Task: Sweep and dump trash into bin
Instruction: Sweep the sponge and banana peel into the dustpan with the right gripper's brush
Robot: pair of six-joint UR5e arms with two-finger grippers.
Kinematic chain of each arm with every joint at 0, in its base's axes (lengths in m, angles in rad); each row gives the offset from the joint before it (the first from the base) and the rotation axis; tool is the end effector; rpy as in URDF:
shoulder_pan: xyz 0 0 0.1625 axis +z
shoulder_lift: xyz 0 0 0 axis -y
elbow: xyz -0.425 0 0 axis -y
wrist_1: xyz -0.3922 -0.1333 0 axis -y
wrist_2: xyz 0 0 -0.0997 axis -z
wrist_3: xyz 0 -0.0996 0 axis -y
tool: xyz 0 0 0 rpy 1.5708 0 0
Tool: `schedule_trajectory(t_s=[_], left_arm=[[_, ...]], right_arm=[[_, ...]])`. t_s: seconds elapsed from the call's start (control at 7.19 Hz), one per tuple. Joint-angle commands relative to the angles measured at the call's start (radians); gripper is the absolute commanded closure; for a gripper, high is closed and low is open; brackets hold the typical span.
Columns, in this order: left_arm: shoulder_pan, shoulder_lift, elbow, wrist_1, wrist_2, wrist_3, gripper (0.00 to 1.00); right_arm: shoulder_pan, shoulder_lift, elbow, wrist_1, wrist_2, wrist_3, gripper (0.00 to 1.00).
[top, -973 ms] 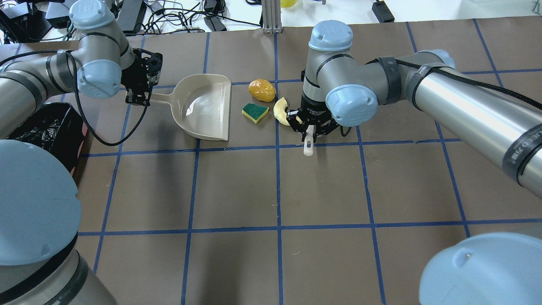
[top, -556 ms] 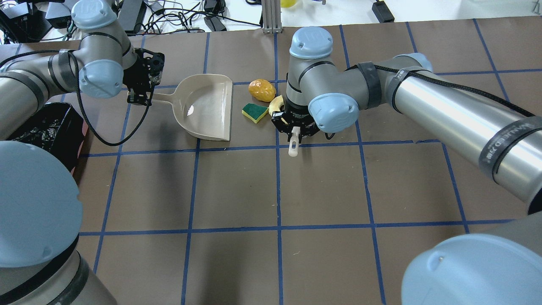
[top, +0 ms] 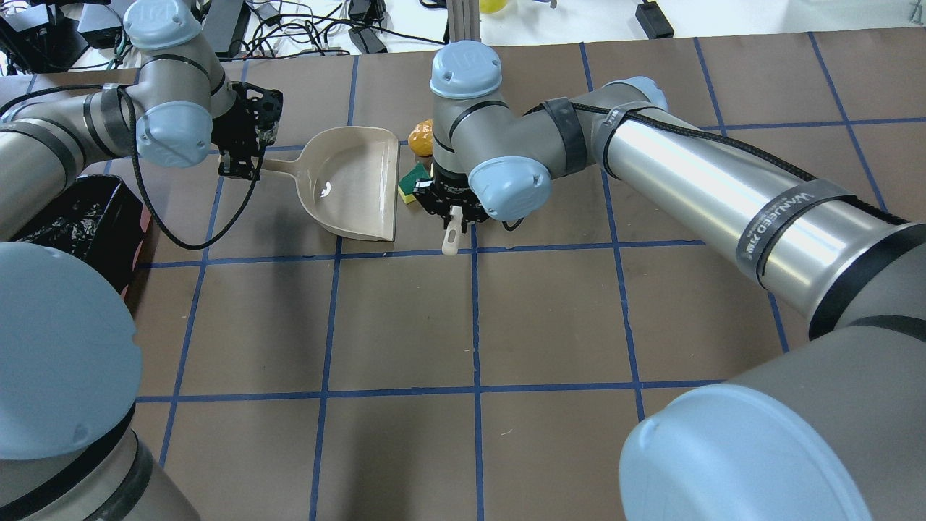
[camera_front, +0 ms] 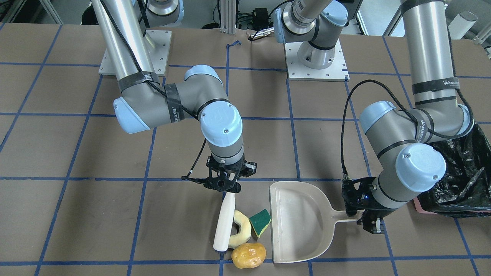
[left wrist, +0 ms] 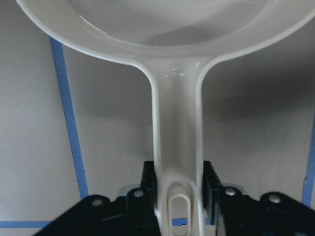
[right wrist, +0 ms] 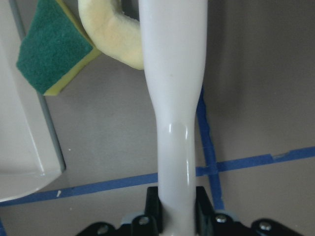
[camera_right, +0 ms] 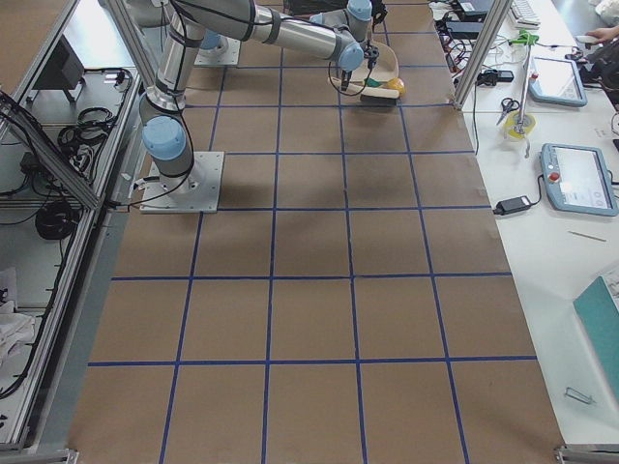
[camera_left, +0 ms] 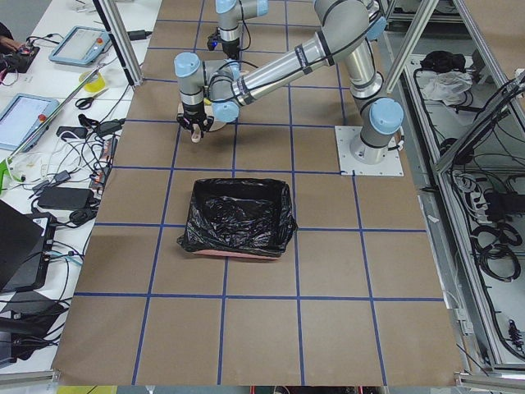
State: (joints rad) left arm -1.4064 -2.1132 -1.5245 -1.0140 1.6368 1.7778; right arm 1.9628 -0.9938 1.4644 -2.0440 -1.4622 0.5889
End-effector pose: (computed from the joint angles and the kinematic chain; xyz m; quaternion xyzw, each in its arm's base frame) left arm -0.0154 -0.6816 0.2467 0.7206 0.6919 0.0101 0.0436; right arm 0.3935 -0.5746 0.2421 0.0981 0.9937 0.0244 0.0485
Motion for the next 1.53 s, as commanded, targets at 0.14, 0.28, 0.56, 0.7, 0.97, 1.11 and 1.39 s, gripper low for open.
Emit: schedule_trajectory(t_s=[0.14, 0.28, 0.56, 0.7, 0.97, 1.11, 1.39], left_arm=[[0.0, -0.001, 0.001, 0.002, 0.0, 0.0, 1.0], [0.0, -0.001, 0.001, 0.002, 0.0, -0.001, 1.0], [-0.002, 0.001, 0.0, 0.002, 0.0, -0.003, 1.0], [-0.002, 0.001, 0.001, 0.002, 0.0, -0.005, 1.0], [-0.002, 0.004, 0.0, 0.002, 0.0, -0.005, 1.0], [-0.002, 0.004, 0.0, 0.002, 0.0, -0.005, 1.0], [-0.002, 0.004, 0.0, 0.002, 0.002, -0.006, 1.0]], right_arm=[[0.083, 0.037, -0.048, -0.027, 0.0, 0.097, 1.0], [0.112, 0.052, -0.052, -0.05, -0.001, 0.135, 1.0], [0.168, 0.069, -0.065, -0.102, 0.0, 0.219, 1.0], [0.201, 0.081, -0.1, -0.101, 0.002, 0.271, 1.0], [0.229, 0.086, -0.142, -0.096, 0.029, 0.316, 1.0], [0.22, 0.078, -0.142, -0.088, 0.029, 0.313, 1.0], [0.176, 0.041, -0.142, -0.058, 0.028, 0.283, 1.0]])
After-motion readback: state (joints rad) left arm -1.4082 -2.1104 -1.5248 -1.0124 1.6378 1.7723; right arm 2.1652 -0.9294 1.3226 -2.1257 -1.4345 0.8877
